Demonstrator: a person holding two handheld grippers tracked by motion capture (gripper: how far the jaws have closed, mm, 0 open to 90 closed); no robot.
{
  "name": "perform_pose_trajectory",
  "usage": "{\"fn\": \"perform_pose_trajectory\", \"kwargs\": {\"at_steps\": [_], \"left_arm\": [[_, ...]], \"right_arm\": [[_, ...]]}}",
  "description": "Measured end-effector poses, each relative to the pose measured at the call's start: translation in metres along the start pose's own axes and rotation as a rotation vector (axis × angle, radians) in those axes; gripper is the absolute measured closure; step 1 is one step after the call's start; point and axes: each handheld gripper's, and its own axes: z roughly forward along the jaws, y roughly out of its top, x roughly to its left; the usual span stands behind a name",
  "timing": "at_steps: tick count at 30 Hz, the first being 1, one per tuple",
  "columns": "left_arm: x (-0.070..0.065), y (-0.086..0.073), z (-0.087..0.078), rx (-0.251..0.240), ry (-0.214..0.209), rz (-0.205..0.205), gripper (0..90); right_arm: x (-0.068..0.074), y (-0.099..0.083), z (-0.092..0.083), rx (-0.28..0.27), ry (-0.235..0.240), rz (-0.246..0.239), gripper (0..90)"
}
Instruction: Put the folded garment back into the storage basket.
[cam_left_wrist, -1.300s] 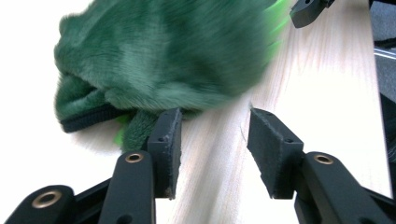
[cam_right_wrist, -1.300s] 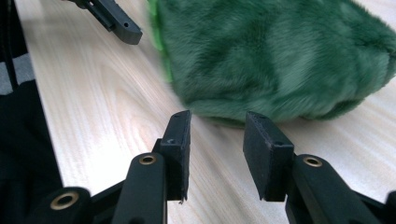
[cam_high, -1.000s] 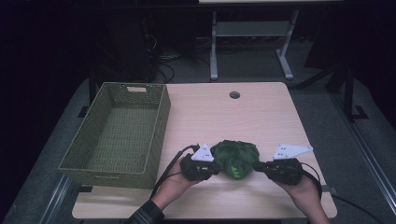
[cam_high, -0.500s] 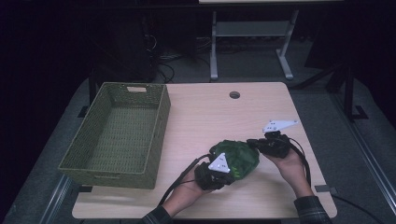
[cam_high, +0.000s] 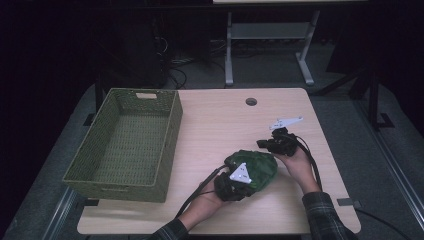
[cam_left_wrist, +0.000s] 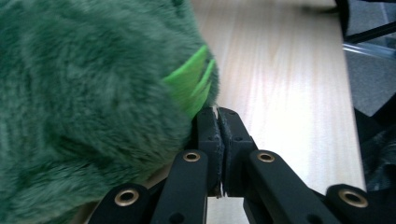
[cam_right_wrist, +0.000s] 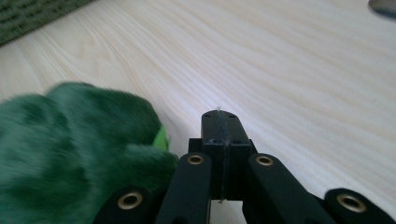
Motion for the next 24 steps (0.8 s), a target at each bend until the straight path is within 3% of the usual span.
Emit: {"fn": "perform_pose_trajectory", "kwargs": {"at_steps": [5,16,24], "left_arm": [[0.008,-0.004,0.002,0.006,0.008,-0.019,88.0],[0.017,-0.010,-0.003,0.038,0.041,-0.015,88.1],[0.024,-0.015,-0.006,0.059,0.067,-0.022,88.1]], "right_arm": [[-0.004,-0.007,0.006,0.054,0.035,0.030,89.9],[0.004,-0.011,0.001,0.073,0.072,-0.012,89.8],[0.009,-0.021,-0.006,0.075,0.089,0.001,89.8]]}}
